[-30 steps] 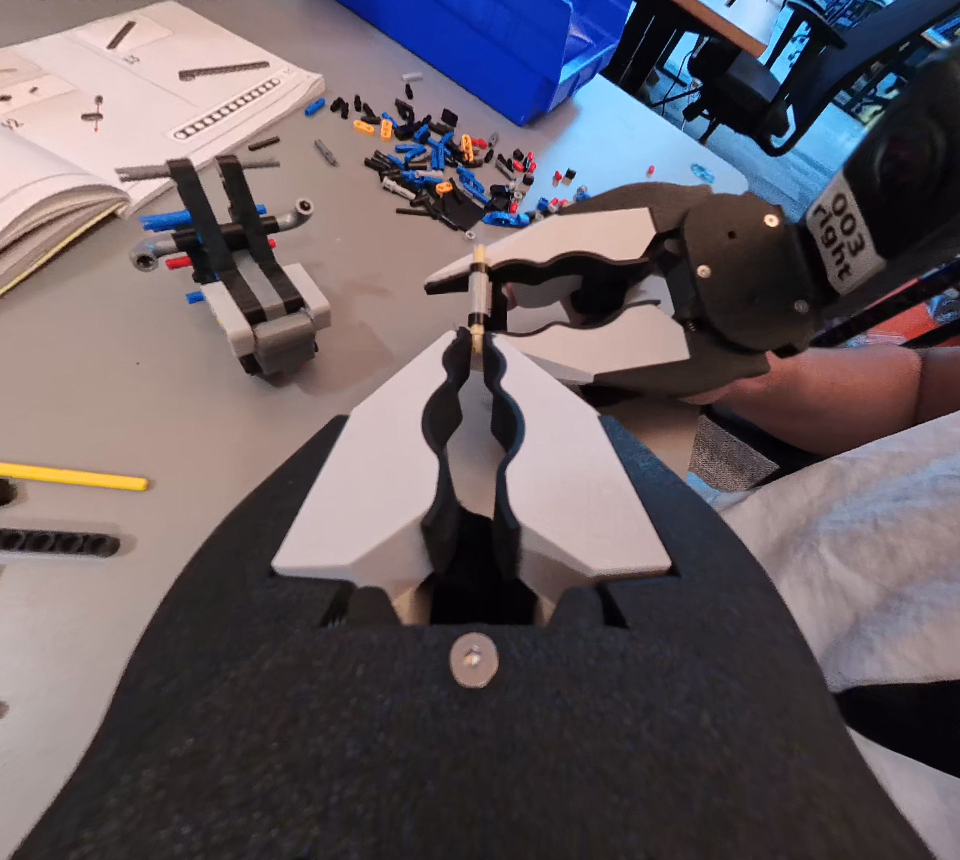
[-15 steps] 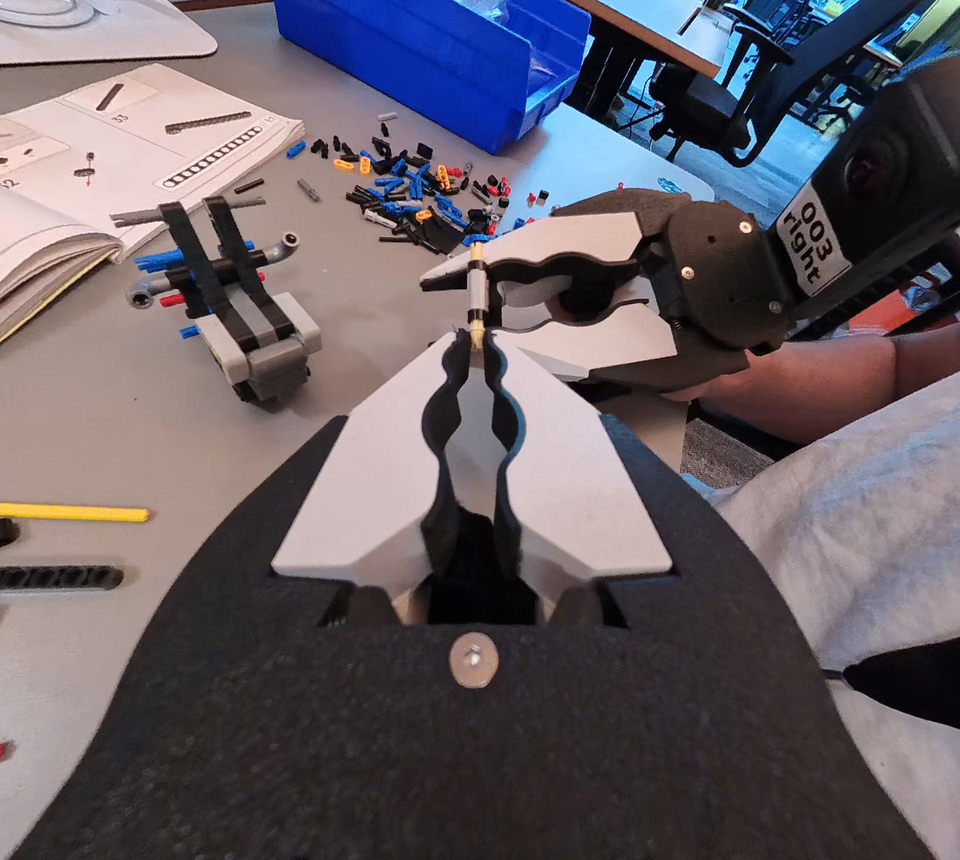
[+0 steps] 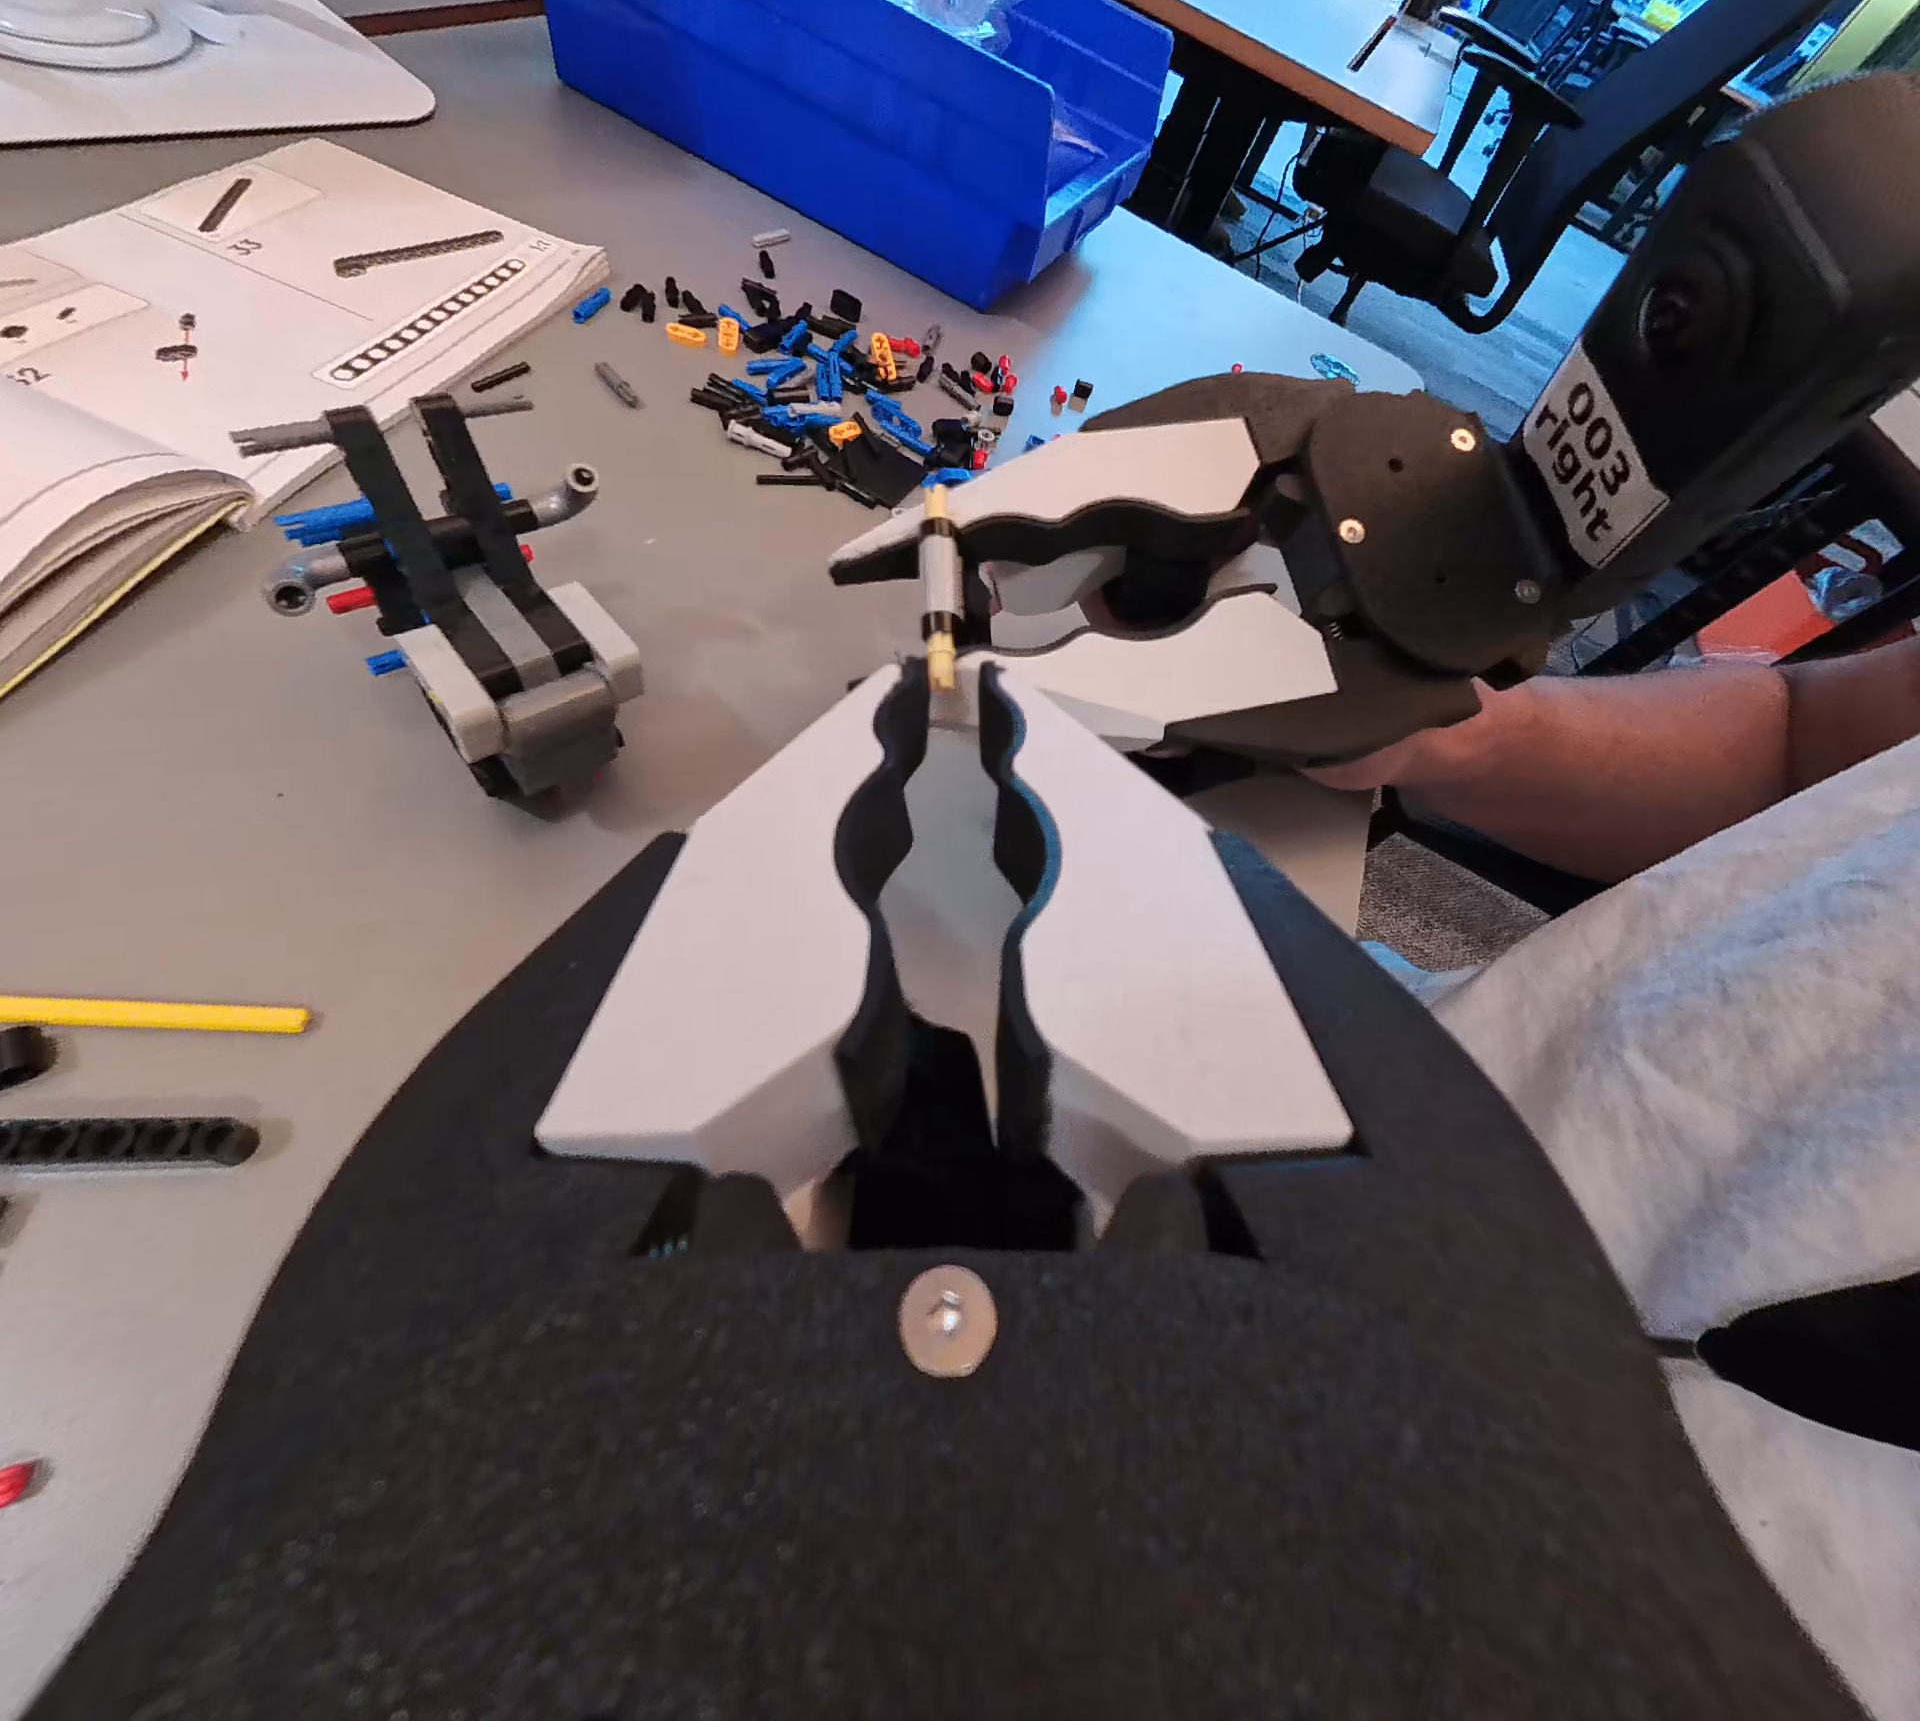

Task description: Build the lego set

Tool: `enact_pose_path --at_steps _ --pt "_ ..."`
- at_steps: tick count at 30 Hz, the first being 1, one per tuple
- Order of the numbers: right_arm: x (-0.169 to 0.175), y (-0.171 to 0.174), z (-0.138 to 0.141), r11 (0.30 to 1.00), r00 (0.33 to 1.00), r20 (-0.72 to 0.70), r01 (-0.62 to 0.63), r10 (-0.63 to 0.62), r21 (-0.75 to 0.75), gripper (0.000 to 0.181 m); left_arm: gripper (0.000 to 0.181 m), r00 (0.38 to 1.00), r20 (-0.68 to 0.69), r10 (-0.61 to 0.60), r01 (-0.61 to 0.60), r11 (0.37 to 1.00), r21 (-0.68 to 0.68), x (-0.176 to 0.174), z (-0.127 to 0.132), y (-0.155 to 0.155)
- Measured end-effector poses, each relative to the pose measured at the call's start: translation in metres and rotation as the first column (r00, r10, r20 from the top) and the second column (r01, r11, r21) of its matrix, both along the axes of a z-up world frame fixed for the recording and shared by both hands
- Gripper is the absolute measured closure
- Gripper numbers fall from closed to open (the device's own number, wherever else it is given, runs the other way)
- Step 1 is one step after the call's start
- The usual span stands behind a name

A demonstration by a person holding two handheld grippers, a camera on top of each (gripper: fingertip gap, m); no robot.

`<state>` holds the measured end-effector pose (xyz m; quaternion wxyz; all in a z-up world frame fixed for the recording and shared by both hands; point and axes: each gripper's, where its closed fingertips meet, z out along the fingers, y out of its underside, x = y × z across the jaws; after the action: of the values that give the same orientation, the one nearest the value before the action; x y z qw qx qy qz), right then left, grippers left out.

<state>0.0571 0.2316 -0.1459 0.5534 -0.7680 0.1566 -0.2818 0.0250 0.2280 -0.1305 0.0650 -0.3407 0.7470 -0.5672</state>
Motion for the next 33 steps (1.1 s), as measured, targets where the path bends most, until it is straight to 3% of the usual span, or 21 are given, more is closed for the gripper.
enact_pose_path --at_steps 22,33 --pt "-0.003 0.001 0.000 1.000 1.000 -0.004 -0.018 0.018 0.004 0.155 0.179 1.000 0.007 -0.002 0.002 0.999 0.042 -0.001 -0.007 0.000" --pt "-0.005 0.004 -0.015 0.990 0.998 0.060 0.010 -0.002 -0.144 0.156 0.180 0.998 0.049 -0.026 0.014 0.972 0.234 -0.003 -0.020 0.002"
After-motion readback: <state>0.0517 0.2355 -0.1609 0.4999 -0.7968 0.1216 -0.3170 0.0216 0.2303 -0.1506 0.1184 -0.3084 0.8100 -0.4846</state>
